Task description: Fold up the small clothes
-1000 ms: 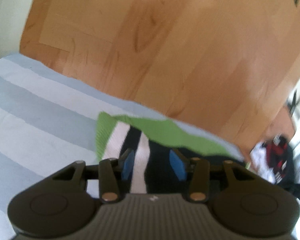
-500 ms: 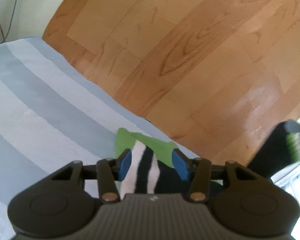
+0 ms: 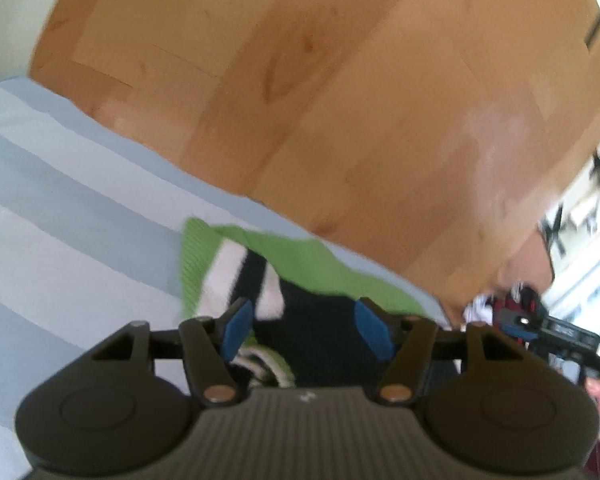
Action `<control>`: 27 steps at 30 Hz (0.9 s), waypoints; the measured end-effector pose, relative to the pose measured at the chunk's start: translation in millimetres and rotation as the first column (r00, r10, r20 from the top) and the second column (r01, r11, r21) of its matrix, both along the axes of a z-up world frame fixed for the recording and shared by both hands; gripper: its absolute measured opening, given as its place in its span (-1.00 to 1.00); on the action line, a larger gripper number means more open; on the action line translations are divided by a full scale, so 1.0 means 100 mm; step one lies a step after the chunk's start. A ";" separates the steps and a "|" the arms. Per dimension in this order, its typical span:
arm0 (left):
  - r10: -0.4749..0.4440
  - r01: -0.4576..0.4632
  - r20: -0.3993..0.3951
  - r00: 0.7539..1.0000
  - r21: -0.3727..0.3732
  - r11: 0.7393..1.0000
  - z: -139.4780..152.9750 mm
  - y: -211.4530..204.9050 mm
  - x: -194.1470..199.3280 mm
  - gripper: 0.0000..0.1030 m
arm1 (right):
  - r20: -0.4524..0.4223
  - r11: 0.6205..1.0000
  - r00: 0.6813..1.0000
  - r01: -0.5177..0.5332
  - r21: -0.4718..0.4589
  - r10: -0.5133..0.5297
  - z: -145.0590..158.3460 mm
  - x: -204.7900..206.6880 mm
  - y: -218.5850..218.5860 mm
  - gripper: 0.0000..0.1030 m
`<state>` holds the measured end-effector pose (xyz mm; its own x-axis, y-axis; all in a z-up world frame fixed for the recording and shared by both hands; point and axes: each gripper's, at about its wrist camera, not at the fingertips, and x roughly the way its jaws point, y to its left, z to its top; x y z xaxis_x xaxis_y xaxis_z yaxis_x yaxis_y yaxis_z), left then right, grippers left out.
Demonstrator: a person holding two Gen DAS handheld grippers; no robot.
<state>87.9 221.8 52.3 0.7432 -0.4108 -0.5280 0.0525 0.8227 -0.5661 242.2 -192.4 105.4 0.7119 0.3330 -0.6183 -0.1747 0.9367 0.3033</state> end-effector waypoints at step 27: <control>0.152 -0.152 -0.007 0.988 0.009 0.988 -0.13 0.18 0.00 -0.76 | 0.177 0.870 0.852 -0.473 -0.139 0.492 -0.05 -0.82 1.29 -0.26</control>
<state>87.8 239.7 39.2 0.7925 -0.2889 -0.5371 -0.0780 0.8255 -0.5591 160.3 -63.0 100.4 0.5872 0.6184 -0.5223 -0.6596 0.7396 0.1341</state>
